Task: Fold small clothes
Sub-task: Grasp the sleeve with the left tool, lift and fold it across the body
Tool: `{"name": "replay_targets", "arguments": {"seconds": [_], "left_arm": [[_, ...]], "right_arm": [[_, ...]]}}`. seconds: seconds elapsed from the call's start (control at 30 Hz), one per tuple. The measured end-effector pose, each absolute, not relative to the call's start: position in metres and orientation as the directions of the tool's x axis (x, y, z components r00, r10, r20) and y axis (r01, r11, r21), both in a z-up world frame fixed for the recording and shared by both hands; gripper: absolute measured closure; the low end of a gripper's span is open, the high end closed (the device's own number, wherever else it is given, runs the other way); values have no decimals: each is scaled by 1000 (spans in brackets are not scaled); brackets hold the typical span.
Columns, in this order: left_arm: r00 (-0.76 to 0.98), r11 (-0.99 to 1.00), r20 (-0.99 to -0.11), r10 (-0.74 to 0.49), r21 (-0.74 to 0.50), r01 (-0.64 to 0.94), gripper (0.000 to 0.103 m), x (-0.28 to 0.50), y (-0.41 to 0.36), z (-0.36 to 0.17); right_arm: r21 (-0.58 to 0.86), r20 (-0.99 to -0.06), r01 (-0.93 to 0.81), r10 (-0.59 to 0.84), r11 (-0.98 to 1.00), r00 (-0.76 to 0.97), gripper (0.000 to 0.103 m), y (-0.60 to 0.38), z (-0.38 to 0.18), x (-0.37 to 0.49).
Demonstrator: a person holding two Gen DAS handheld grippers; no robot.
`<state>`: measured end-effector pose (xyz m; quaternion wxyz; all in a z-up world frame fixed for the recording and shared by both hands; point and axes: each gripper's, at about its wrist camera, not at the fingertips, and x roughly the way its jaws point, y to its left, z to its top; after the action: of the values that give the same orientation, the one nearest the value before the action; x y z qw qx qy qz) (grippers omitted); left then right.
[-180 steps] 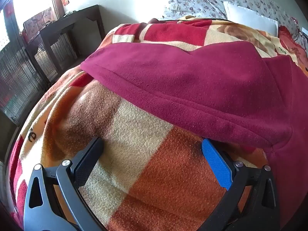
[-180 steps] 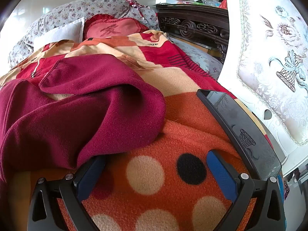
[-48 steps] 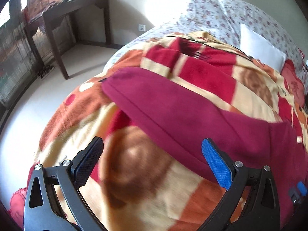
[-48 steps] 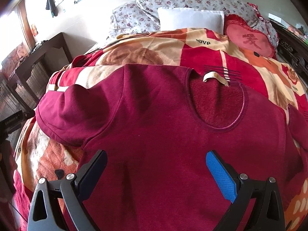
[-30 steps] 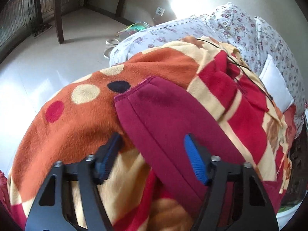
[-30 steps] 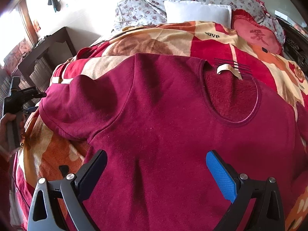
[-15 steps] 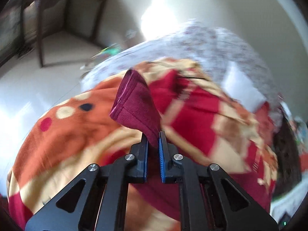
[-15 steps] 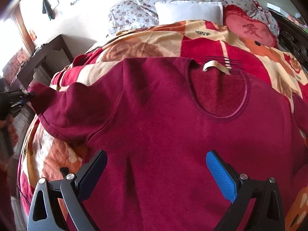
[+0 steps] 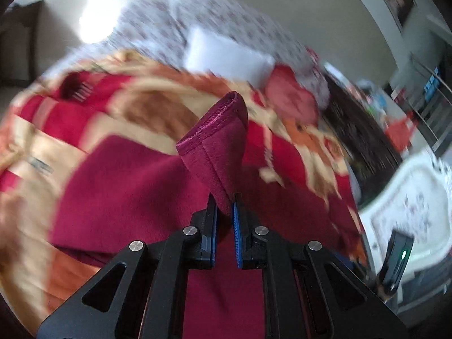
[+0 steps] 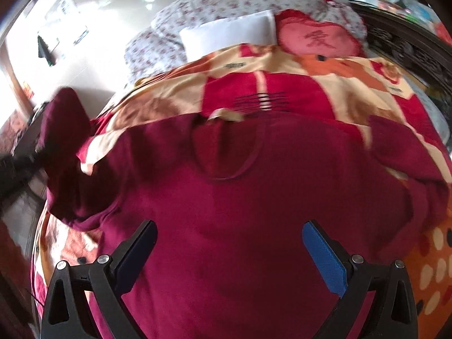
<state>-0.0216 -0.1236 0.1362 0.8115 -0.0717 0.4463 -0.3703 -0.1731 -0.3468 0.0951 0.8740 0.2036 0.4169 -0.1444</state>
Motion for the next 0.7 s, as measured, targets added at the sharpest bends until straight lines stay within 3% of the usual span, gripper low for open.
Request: {"name": "replay_targets", "arguments": {"seconds": [0.23, 0.43, 0.5, 0.63, 0.7], "left_arm": [[194, 664, -741, -642, -413, 623, 95, -72, -201, 77], [111, 630, -778, -619, -407, 662, 94, -95, -206, 59], [102, 613, -777, -621, -401, 681, 86, -101, -195, 67], [172, 613, -741, -649, -376, 694, 49, -106, -153, 95], [231, 635, -721, -653, -355, 686, 44, -104, -130, 104]], "right_arm": [[271, -793, 529, -125, 804, 596, 1, -396, 87, -209], [350, -793, 552, -74, 757, 605, 1, -414, 77, -223], [356, -787, 534, -62, 766, 613, 1, -410, 77, -221], [373, -771, 477, -19, 796, 636, 1, -397, 78, -210], [376, -768, 445, 4, 813, 641, 1, -390, 77, -201]]}}
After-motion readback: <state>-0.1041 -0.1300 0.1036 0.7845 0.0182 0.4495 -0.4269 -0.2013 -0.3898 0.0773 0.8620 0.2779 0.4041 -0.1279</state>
